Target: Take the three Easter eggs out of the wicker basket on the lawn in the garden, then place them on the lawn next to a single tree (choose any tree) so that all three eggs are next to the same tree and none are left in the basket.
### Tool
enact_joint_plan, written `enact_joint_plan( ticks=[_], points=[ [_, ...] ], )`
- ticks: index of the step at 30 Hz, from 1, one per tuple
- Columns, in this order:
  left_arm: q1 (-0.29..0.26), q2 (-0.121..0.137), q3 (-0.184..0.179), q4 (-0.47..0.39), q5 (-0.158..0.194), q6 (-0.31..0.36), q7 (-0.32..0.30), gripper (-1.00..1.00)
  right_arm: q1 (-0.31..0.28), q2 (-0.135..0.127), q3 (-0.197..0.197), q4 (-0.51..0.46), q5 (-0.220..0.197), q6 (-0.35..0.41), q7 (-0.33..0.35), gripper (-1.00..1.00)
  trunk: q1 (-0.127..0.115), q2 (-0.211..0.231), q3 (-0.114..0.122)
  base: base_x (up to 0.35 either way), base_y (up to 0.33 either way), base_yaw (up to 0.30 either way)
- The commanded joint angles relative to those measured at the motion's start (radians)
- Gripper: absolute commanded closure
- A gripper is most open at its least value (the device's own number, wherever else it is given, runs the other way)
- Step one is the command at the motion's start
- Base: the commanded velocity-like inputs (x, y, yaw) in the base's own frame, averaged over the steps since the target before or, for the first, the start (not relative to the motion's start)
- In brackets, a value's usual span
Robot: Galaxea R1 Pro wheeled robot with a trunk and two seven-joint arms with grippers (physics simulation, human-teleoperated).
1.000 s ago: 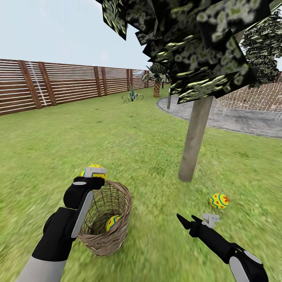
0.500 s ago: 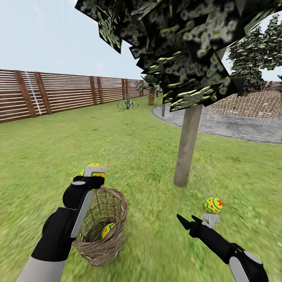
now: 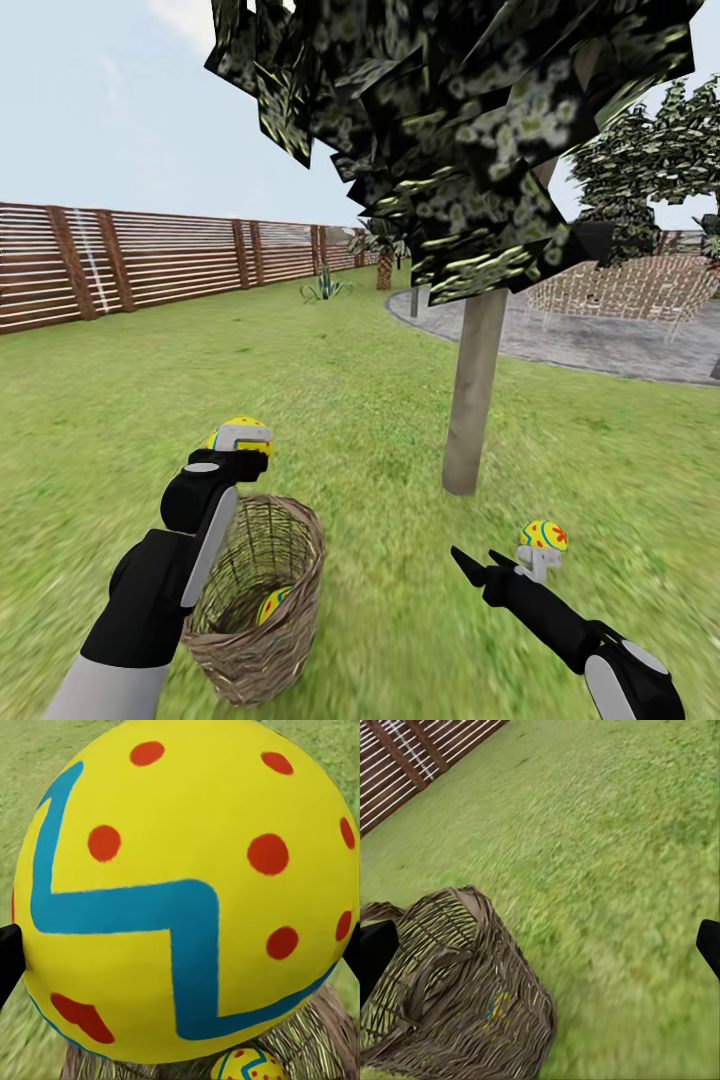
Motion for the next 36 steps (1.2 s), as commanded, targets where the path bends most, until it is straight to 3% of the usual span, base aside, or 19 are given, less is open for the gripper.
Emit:
enact_joint_plan(
  ticks=[1, 18, 36],
  points=[
    [-0.001, 0.0, -0.001, -0.001, 0.007, 0.004, 0.007, 1.0, -0.001, 0.0, -0.002, -0.001, -0.007, 0.008, 0.002, -1.0, -0.001, 0.0, 0.003, 0.0, 0.0, 0.0],
    [-0.001, 0.0, -0.002, 0.001, 0.009, 0.007, 0.003, 1.0, -0.001, 0.0, -0.001, 0.003, -0.006, 0.009, 0.002, -1.0, -0.008, 0.004, 0.069, 0.0, 0.0, 0.0],
    [-0.001, 0.0, -0.002, 0.004, 0.015, 0.012, 0.002, 1.0, -0.001, 0.0, 0.0, 0.005, -0.005, 0.009, 0.002, -1.0, -0.077, 0.13, 0.125, 0.0, 0.0, 0.0]
  ],
)
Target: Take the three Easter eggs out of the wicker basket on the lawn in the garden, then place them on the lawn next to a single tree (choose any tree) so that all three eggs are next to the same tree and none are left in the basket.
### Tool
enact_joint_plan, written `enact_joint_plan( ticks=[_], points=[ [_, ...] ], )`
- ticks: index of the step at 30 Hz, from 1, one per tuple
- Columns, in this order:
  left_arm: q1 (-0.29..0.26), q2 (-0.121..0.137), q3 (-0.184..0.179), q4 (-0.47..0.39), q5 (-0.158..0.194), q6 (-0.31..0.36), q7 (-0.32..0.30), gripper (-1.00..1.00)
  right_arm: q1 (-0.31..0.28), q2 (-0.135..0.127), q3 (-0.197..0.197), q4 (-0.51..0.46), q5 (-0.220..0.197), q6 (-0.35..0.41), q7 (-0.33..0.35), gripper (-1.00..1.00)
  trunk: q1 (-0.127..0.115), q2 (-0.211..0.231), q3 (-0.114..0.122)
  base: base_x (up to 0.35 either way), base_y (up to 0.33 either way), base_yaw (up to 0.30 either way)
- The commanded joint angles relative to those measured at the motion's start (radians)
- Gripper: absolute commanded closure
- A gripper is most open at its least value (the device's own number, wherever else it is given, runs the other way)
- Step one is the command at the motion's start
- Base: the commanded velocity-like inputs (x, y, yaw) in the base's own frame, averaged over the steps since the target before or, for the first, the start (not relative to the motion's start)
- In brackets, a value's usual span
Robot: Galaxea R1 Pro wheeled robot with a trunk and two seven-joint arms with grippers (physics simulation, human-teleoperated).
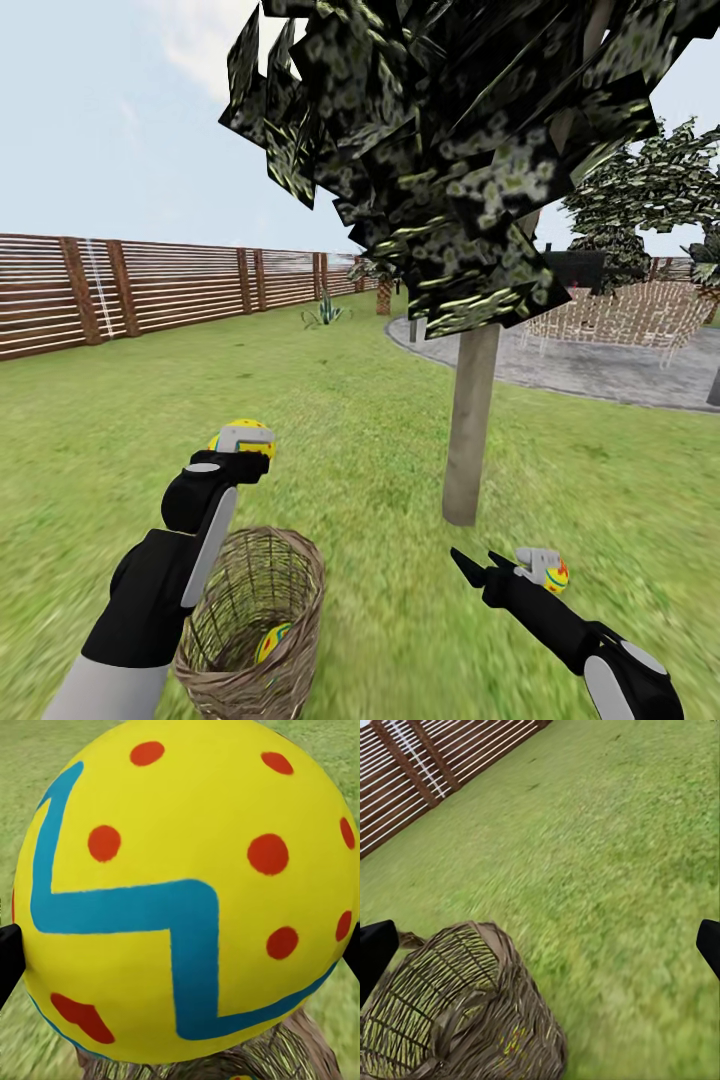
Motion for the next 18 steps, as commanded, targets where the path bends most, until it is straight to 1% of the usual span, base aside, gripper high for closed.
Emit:
enact_joint_plan(
  ticks=[1, 8, 13, 18],
  points=[
    [-0.001, 0.0, -0.001, -0.001, 0.008, 0.004, 0.008, 1.0, -0.001, 0.0, -0.001, -0.001, -0.007, 0.008, 0.002, -1.0, -0.004, 0.007, 0.002, 0.0, 0.0, 0.0],
    [-0.001, 0.0, -0.001, 0.003, 0.003, 0.006, 0.008, 1.0, -0.001, 0.0, -0.001, -0.001, -0.007, 0.008, 0.002, -1.0, -0.031, 0.056, 0.024, 0.0, 0.0, 0.0],
    [-0.002, 0.0, 0.009, 0.007, -0.004, 0.039, 0.011, 1.0, -0.001, -0.001, -0.001, -0.001, -0.007, 0.008, 0.002, -1.0, -0.05, 0.091, 0.04, 0.0, 0.0, 0.0],
    [-0.002, 0.0, 0.012, 0.078, -0.007, 0.039, 0.012, 1.0, -0.001, 0.0, 0.0, -0.001, -0.008, 0.009, 0.002, -1.0, -0.069, 0.126, 0.055, 0.0, 0.0, 0.0]
  ],
)
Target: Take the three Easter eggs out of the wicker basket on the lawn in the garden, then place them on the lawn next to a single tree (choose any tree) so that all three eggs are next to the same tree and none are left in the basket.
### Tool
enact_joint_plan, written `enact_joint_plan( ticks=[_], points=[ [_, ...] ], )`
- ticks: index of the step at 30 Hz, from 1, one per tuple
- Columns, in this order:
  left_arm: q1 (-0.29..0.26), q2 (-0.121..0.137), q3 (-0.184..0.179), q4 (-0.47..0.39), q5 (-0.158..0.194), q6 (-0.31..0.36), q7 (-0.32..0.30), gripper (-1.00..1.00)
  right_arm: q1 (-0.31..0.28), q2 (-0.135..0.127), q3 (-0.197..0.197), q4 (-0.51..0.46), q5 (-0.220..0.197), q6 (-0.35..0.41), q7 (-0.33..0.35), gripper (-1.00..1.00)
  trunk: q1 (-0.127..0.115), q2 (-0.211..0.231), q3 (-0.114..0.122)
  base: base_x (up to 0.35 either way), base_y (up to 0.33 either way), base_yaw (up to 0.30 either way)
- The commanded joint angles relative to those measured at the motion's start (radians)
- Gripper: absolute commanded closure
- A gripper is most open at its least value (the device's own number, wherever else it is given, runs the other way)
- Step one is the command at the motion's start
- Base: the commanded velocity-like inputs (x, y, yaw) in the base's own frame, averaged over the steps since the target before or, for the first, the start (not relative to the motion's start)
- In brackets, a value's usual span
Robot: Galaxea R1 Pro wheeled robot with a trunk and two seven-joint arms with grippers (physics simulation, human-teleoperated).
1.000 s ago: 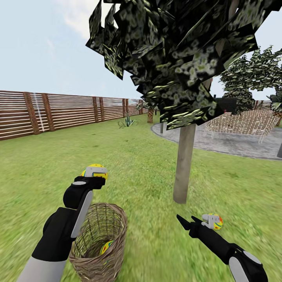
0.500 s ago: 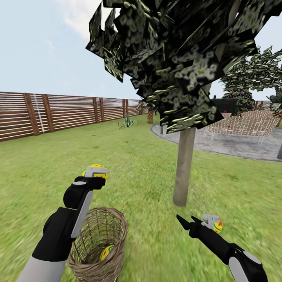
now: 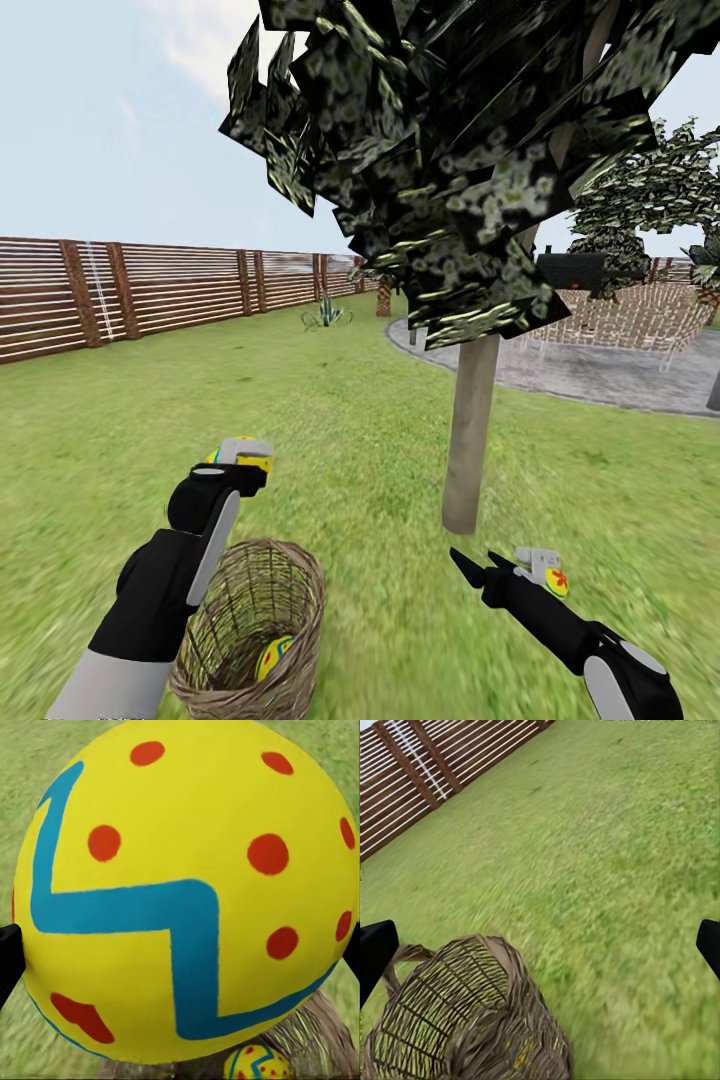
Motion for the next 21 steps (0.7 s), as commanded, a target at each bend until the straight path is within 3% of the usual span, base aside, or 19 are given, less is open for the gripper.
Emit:
enact_joint_plan(
  ticks=[1, 10, 21],
  points=[
    [-0.001, 0.0, -0.001, 0.017, 0.005, 0.004, 0.007, 1.0, -0.001, 0.001, -0.001, -0.001, -0.007, 0.008, 0.002, -1.0, -0.004, 0.007, 0.002, 0.0, 0.0, 0.0],
    [-0.008, 0.0, -0.001, 0.191, 0.005, 0.004, 0.01, 1.0, -0.002, 0.001, 0.002, 0.001, -0.007, 0.005, 0.0, -1.0, -0.039, 0.07, 0.03, 0.0, 0.0, 0.0],
    [-0.006, 0.0, -0.01, 0.186, 0.018, 0.004, 0.005, 1.0, -0.001, 0.001, 0.002, 0.001, -0.007, -0.002, 0.003, -1.0, -0.081, 0.147, 0.065, 0.0, 0.0, 0.0]
  ],
)
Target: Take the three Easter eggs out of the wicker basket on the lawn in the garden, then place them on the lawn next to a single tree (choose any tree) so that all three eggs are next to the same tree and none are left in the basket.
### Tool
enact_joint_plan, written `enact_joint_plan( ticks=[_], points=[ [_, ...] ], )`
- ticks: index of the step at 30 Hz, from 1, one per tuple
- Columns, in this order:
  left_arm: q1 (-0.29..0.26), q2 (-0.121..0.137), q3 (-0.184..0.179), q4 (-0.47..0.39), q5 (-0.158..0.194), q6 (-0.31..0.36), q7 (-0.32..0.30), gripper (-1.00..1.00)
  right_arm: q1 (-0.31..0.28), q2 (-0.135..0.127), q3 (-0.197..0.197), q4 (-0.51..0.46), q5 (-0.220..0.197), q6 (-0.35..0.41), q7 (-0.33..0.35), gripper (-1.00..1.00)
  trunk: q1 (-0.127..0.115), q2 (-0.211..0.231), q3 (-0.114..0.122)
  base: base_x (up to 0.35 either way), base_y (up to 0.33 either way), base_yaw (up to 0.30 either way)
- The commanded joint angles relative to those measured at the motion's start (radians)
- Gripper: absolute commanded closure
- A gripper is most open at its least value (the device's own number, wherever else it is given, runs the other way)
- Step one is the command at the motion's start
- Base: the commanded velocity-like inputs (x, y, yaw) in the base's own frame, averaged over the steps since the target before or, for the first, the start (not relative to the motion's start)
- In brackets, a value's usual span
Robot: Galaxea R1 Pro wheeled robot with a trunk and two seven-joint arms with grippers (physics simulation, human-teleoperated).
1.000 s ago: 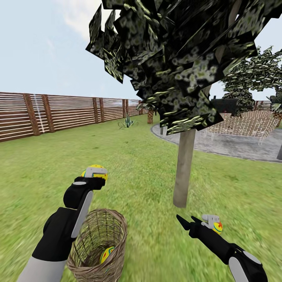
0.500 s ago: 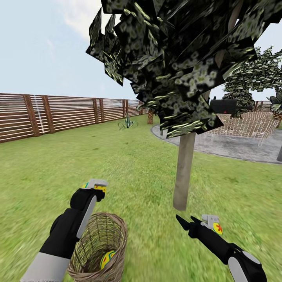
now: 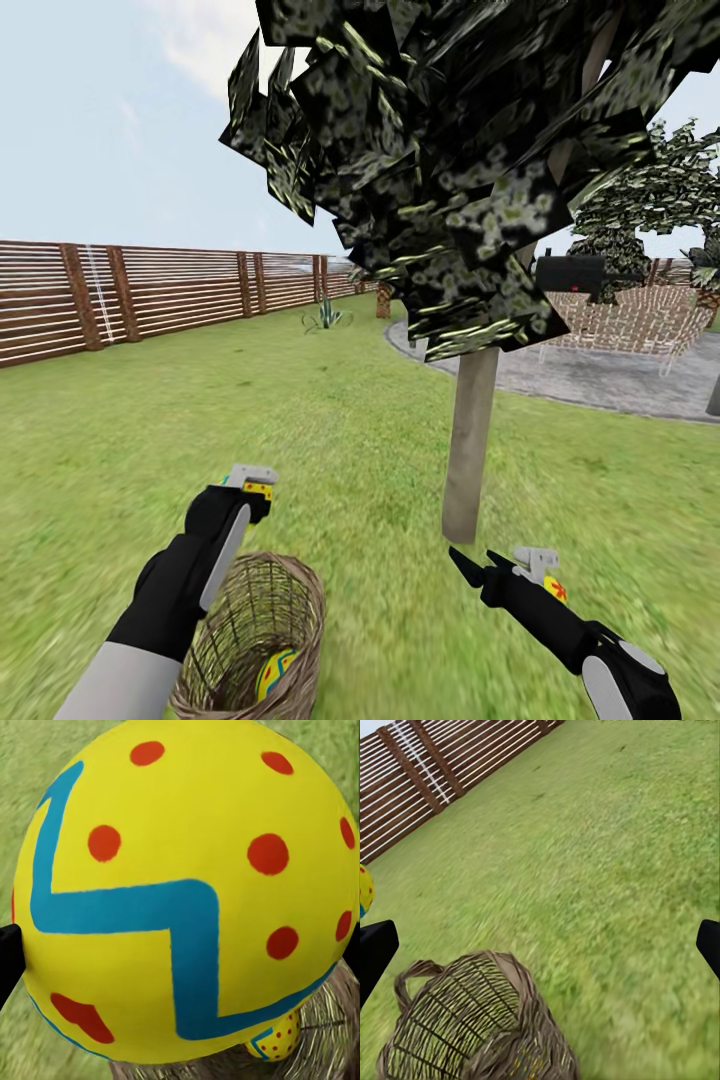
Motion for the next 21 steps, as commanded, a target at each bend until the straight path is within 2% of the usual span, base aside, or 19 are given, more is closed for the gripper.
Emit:
enact_joint_plan(
  ticks=[1, 6, 10, 12, 18, 21],
  points=[
    [-0.001, 0.0, -0.002, -0.011, 0.009, 0.003, 0.005, 1.0, -0.001, 0.0, -0.001, -0.001, -0.007, 0.008, 0.002, -1.0, -0.004, 0.007, 0.002, 0.0, 0.0, 0.0],
    [0.001, 0.001, -0.008, -0.092, 0.011, 0.003, 0.001, 1.0, -0.001, -0.001, -0.003, -0.001, -0.008, 0.006, 0.003, -1.0, -0.023, 0.042, 0.018, 0.0, 0.0, 0.0],
    [0.001, 0.002, -0.025, -0.121, 0.011, 0.003, -0.014, 1.0, 0.0, -0.002, -0.006, -0.001, -0.009, 0.006, 0.003, -1.0, -0.039, 0.07, 0.03, -0.059, 0.0, 0.0],
    [0.001, 0.002, -0.04, -0.124, 0.011, 0.003, -0.034, 1.0, -0.001, -0.003, -0.007, -0.001, -0.009, 0.006, 0.003, -1.0, -0.046, 0.084, 0.037, -0.211, 0.0, 0.0],
    [0.001, 0.0, -0.085, -0.12, 0.006, 0.003, -0.152, 1.0, 0.0, -0.005, -0.01, -0.001, -0.013, 0.006, 0.003, -1.0, -0.069, 0.126, 0.055, -0.279, 0.0, 0.0],
    [0.001, -0.001, -0.104, -0.12, 0.005, 0.003, -0.169, 1.0, -0.001, -0.006, -0.011, -0.001, -0.015, 0.006, 0.003, -1.0, -0.081, 0.147, 0.065, -0.265, 0.0, 0.0]
  ],
)
